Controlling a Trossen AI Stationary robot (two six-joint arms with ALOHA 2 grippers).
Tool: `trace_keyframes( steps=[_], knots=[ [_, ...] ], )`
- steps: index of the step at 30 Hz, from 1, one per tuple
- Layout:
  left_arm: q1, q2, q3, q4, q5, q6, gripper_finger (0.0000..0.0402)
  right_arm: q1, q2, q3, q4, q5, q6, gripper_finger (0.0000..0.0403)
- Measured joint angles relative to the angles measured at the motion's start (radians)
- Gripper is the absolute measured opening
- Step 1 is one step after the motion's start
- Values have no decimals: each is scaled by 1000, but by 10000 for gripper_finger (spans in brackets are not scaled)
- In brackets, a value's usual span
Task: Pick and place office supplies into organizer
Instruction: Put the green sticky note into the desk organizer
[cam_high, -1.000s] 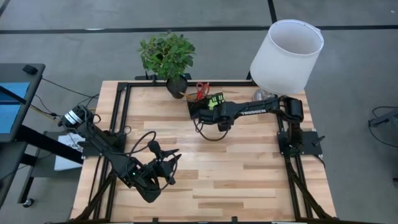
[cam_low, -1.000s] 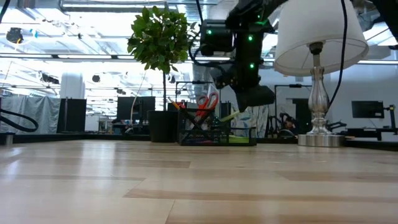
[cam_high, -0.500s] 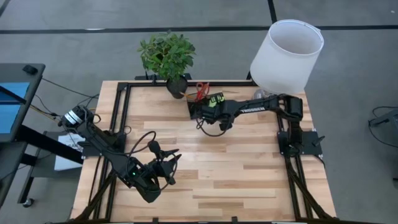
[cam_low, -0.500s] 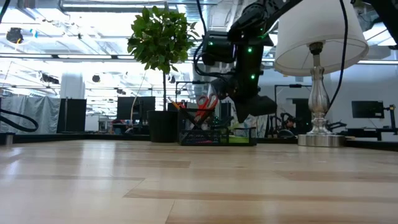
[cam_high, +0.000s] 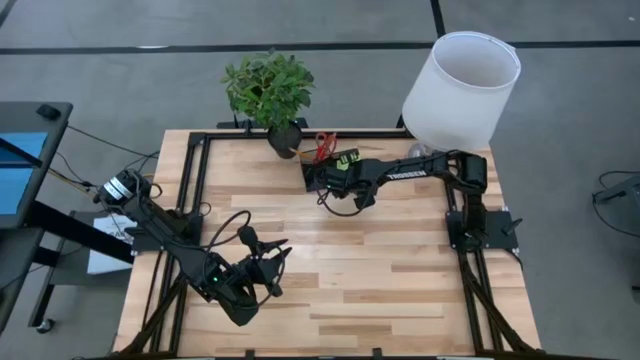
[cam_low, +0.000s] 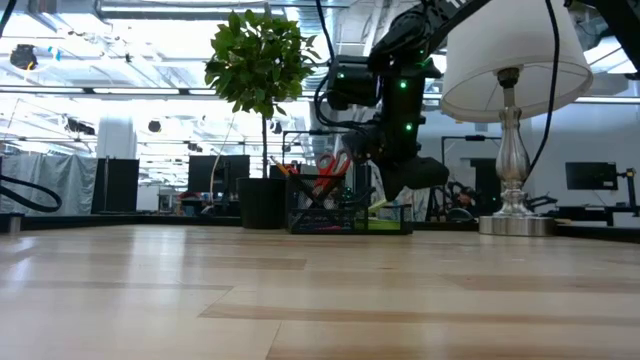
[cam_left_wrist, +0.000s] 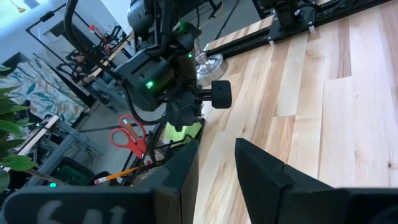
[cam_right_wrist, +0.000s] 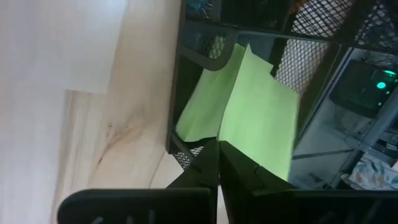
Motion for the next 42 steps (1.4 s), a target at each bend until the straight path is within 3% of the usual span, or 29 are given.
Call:
trace_keyframes(
  steps=[13, 28, 42],
  knots=[
    [0, 0, 0, 0, -1, 1, 98, -2, 0, 0, 9, -63, 0, 7],
    [0, 0, 0, 0, -1, 2, 98, -23, 0, 0, 20, -44, 28, 142],
    [0, 0, 0, 0, -1, 2, 98, -14, 0, 2, 19, 62, 8, 221]
  ],
)
